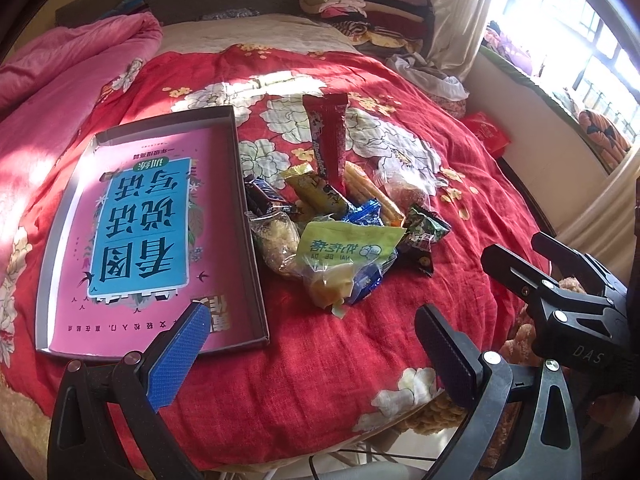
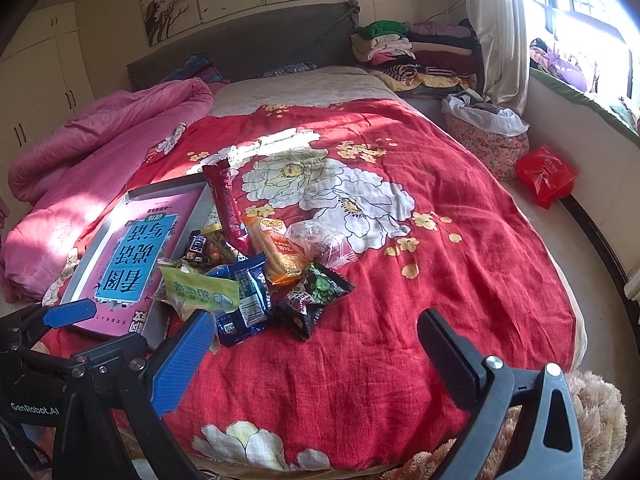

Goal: Organize snacks

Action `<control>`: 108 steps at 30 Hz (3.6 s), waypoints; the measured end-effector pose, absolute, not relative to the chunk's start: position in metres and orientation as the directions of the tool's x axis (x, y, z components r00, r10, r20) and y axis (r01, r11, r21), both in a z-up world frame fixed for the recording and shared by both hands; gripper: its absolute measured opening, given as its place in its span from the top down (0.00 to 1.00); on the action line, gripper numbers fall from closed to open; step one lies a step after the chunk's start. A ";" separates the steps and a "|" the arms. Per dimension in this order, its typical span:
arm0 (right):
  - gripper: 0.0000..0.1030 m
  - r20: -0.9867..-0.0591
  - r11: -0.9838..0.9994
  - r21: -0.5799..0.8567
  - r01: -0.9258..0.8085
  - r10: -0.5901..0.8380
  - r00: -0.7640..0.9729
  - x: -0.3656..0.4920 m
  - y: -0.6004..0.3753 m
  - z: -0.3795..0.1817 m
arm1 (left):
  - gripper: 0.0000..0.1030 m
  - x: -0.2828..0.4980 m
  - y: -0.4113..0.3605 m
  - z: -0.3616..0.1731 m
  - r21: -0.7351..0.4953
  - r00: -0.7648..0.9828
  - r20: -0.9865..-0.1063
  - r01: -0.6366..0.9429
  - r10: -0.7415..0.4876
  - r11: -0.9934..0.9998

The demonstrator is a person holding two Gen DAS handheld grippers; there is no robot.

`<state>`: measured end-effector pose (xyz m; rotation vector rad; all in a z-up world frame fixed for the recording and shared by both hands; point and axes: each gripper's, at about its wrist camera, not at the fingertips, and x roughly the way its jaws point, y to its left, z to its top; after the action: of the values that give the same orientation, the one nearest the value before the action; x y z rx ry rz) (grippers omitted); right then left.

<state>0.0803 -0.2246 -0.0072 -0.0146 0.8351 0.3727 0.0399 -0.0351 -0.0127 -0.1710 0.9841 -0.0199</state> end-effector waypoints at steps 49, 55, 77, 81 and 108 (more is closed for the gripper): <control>0.36 -0.850 0.895 0.303 -0.328 0.409 0.332 0.169 -0.207 -0.078 | 0.46 0.094 -0.045 -0.072 -0.255 0.466 -0.866 -0.095 -0.183 0.962; 0.47 -0.857 0.883 0.297 -0.363 0.414 0.307 0.171 -0.195 -0.084 | 0.49 0.092 -0.044 -0.074 -0.259 0.466 -0.864 -0.086 -0.191 0.962; 0.60 -0.806 0.858 0.311 -0.408 0.466 0.366 0.157 -0.199 -0.070 | 0.65 0.091 -0.028 -0.075 -0.355 0.498 -0.822 -0.066 -0.277 0.933; 0.60 -0.805 0.858 0.305 -0.413 0.464 0.370 0.157 -0.198 -0.070 | 0.66 0.089 -0.026 -0.075 -0.372 0.508 -0.811 -0.066 -0.290 0.926; 0.61 -0.664 0.770 0.284 -0.572 0.588 0.461 0.121 -0.178 -0.023 | 0.66 0.065 0.016 -0.034 -0.408 0.611 -0.745 -0.100 -0.267 0.908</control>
<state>0.1208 -0.1778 -0.0230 0.0220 0.8257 0.7135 0.0649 0.0159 -0.0339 -0.4378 0.9161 -0.0998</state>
